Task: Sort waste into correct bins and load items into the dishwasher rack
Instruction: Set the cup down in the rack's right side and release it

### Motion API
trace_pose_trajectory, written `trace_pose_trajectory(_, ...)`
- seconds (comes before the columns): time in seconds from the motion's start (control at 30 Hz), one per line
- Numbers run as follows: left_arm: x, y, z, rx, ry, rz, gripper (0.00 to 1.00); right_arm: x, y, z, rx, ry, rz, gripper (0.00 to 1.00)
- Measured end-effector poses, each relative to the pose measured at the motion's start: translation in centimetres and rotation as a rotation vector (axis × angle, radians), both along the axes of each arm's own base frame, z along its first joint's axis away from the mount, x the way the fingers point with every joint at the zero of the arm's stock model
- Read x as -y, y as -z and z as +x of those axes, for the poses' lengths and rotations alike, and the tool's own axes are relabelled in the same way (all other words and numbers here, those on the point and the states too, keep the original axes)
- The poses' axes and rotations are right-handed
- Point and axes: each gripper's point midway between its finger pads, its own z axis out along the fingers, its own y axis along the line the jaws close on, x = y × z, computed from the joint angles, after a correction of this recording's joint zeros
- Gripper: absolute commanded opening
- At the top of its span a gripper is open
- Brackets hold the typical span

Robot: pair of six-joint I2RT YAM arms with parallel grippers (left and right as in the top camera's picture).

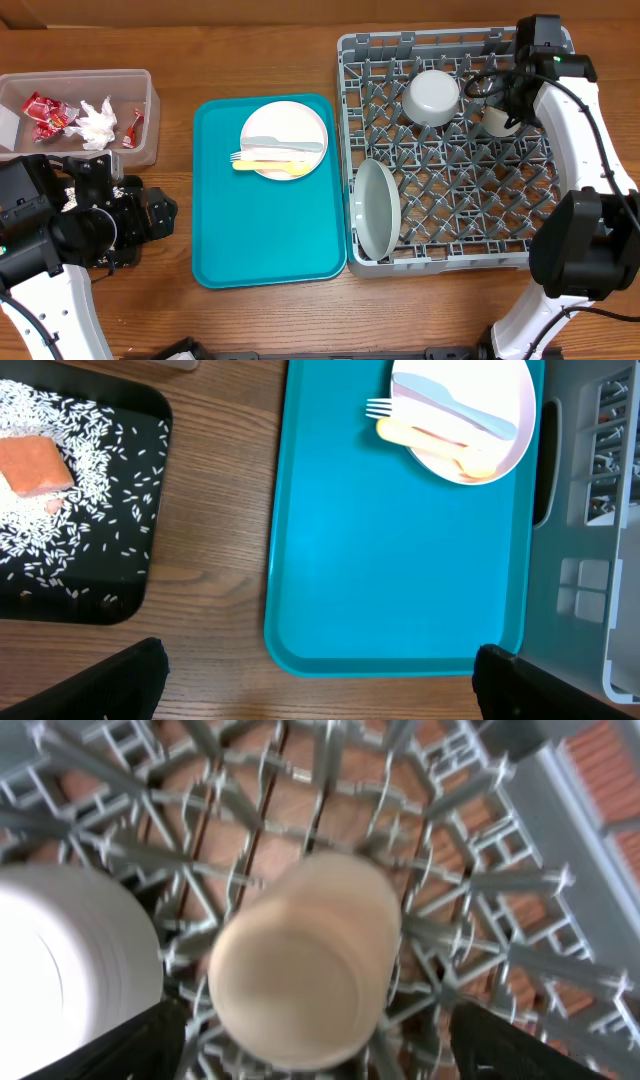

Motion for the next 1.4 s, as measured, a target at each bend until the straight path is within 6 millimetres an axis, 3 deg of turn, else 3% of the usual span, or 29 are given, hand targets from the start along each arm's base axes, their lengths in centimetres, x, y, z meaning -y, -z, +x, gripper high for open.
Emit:
trace_pose_trajectory(0.13,0.0,0.0,0.0,0.0,0.0,0.0,1.0,-0.5,-1.5,-0.4,-0.015,-0.01,0.029,0.99)
trace_pose_trajectory(0.27,0.0,0.0,0.0,0.0,0.0,0.0,1.0,-1.0,-5.3,0.2,0.053,-0.022,0.049,0.97)
trace_pose_trajectory(0.3,0.0,0.0,0.0,0.0,0.0,0.0,1.0,-1.0,-6.6,0.4,0.085,-0.026,0.05,0.86)
trace_pose_trajectory(0.37,0.0,0.0,0.0,0.0,0.0,0.0,1.0,-1.1,-8.4,0.6,0.134,-0.036,0.048,0.51)
trace_pose_trajectory(0.43,0.0,0.0,0.0,0.0,0.0,0.0,1.0,-1.1,-9.8,0.9,0.184,-0.035,0.048,0.29)
trace_pose_trajectory(0.5,0.0,0.0,0.0,0.0,0.0,0.0,1.0,-1.1,-10.2,1.2,0.206,-0.038,0.044,0.17)
trace_pose_trajectory(0.7,0.0,0.0,0.0,0.0,0.0,0.0,1.0,-0.9,-7.5,1.9,0.166,-0.029,0.042,0.13)
trace_pose_trajectory(1.0,0.0,0.0,0.0,0.0,0.0,0.0,1.0,0.7,-0.2,2.6,0.006,0.01,-0.023,0.13)
trace_pose_trajectory(1.1,0.0,0.0,0.0,0.0,0.0,0.0,1.0,1.2,0.7,2.7,-0.008,0.021,-0.038,0.13)
trace_pose_trajectory(1.4,0.0,0.0,0.0,0.0,0.0,0.0,1.0,2.5,0.7,2.2,-0.022,0.049,-0.053,0.09)
